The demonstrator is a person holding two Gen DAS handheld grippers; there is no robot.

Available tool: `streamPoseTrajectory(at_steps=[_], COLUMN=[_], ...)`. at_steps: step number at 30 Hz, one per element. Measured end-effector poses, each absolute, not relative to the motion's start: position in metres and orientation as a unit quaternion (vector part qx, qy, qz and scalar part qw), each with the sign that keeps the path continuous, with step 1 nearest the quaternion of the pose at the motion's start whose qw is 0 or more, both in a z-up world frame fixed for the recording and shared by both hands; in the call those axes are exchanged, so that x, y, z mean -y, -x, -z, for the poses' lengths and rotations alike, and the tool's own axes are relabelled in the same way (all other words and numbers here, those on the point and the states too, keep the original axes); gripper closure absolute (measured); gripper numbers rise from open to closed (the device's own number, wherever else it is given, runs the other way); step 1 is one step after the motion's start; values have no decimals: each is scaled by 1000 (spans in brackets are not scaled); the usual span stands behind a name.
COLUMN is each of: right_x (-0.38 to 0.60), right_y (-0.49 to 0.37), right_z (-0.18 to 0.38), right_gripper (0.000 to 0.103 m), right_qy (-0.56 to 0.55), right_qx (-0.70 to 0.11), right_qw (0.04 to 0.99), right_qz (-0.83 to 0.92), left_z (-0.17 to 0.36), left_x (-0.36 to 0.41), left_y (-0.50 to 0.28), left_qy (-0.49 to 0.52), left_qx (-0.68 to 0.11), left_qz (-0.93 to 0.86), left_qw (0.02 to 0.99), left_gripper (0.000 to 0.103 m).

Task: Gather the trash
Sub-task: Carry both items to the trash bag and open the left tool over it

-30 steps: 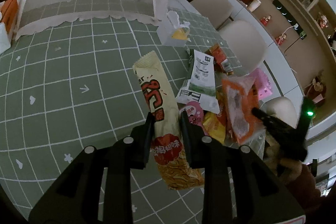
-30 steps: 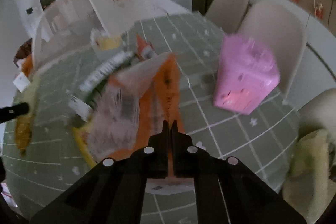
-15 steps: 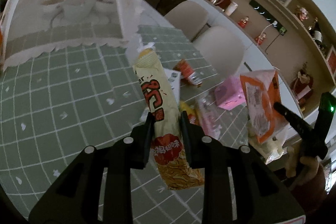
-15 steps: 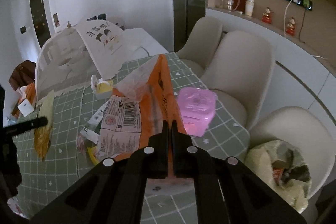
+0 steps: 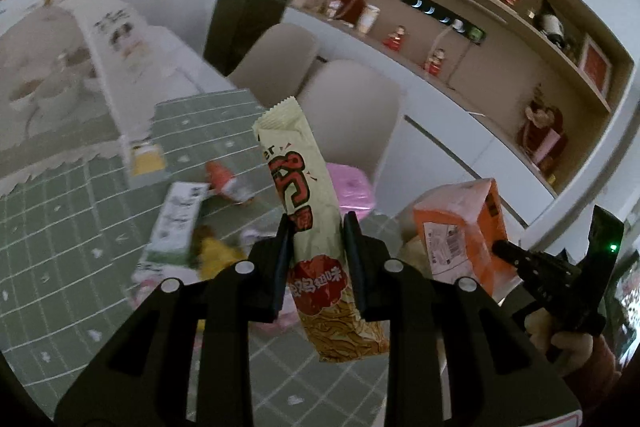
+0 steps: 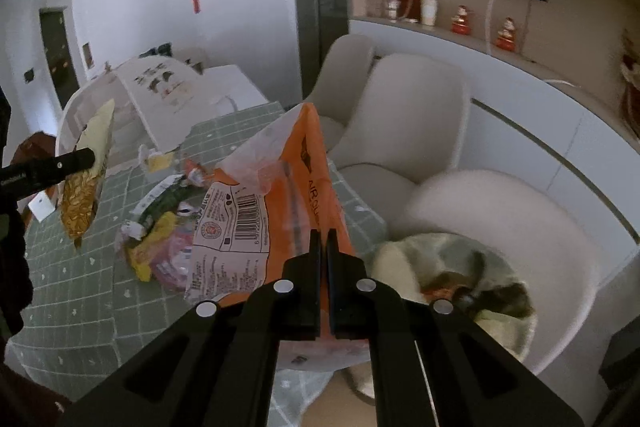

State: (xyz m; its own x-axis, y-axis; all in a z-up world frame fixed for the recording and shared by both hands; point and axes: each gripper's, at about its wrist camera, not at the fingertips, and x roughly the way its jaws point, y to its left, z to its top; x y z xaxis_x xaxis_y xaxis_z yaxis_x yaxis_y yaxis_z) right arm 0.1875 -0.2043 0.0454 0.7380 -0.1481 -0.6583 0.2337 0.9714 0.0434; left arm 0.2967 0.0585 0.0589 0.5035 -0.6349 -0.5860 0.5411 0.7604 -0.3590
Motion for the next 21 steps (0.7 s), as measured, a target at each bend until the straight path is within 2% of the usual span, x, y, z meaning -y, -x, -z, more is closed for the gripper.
streamPoseTrajectory(at_steps=[9,21], right_x=[270,359], right_y=[-131,-59], right_z=[-48,-43], right_gripper=[98,98], right_qy=[-81,-92], right_qx=[-330,-318], right_qw=[929,918], right_qz=[144,219], left_z=[-60,-36], left_x=[33,174], left_y=[-270,-243], left_qy=[42,21], left_qx=[-367,-398], left_qz=[392,478], left_qw=[842,783], left_gripper=[79,79])
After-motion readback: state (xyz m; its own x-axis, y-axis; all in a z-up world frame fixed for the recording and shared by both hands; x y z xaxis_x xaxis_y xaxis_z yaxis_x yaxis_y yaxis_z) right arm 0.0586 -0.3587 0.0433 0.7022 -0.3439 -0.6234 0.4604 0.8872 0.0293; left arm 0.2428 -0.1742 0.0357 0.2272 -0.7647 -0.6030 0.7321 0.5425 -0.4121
